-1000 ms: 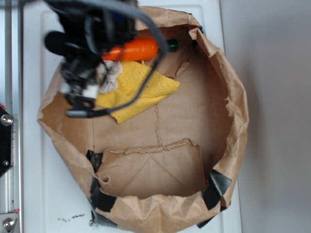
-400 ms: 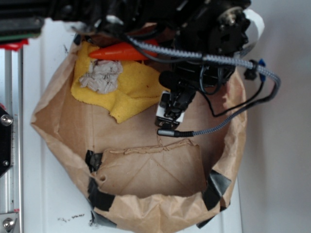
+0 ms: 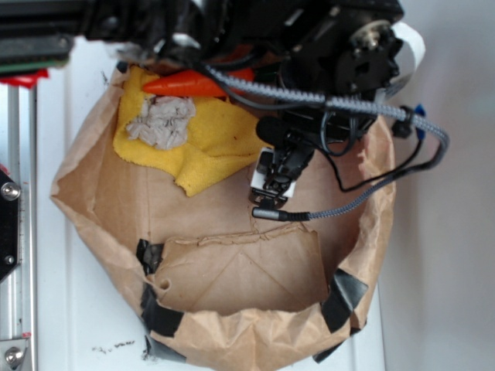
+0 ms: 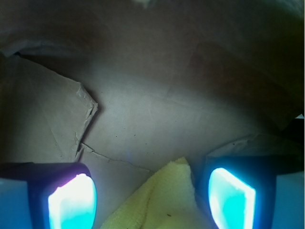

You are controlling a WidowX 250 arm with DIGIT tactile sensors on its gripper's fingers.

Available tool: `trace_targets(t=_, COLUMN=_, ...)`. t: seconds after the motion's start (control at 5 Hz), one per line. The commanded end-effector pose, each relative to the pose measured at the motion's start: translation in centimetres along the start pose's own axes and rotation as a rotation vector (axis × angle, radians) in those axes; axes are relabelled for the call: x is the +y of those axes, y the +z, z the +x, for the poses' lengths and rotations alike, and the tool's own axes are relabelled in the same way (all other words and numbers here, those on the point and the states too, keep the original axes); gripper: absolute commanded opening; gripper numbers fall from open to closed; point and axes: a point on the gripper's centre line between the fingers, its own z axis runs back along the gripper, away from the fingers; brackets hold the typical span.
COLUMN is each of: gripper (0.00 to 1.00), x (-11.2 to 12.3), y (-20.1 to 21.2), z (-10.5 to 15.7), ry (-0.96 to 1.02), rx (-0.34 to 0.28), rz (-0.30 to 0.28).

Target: Grab the yellow cloth.

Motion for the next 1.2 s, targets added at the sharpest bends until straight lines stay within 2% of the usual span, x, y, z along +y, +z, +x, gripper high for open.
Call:
trace_targets(t=0.0, gripper=1.0, x=-0.3, y=2.1, z=1.8, ry=-0.035, rx=-0.056, rz=0.038)
trace_targets(t=0.2, gripper=1.0, x=-0.6, y=2.6, z=-2.5, ry=-0.091, rx=-0.122, rz=0.011)
trace_targets(t=0.4, gripper=1.0, x=-0.9, y=2.1, z=-4.1, ry=-0.096, rx=-0.146, rz=0.014)
trace_targets(t=0.6, gripper=1.0, x=-1.7, y=1.6, z=-5.7, ry=-0.123, rx=-0.162, rz=0.061)
trace_targets(t=1.0, gripper=1.0, x=-1.7, y=0.5, z=-4.3, ry=-0.087, rx=-0.111, rz=0.113)
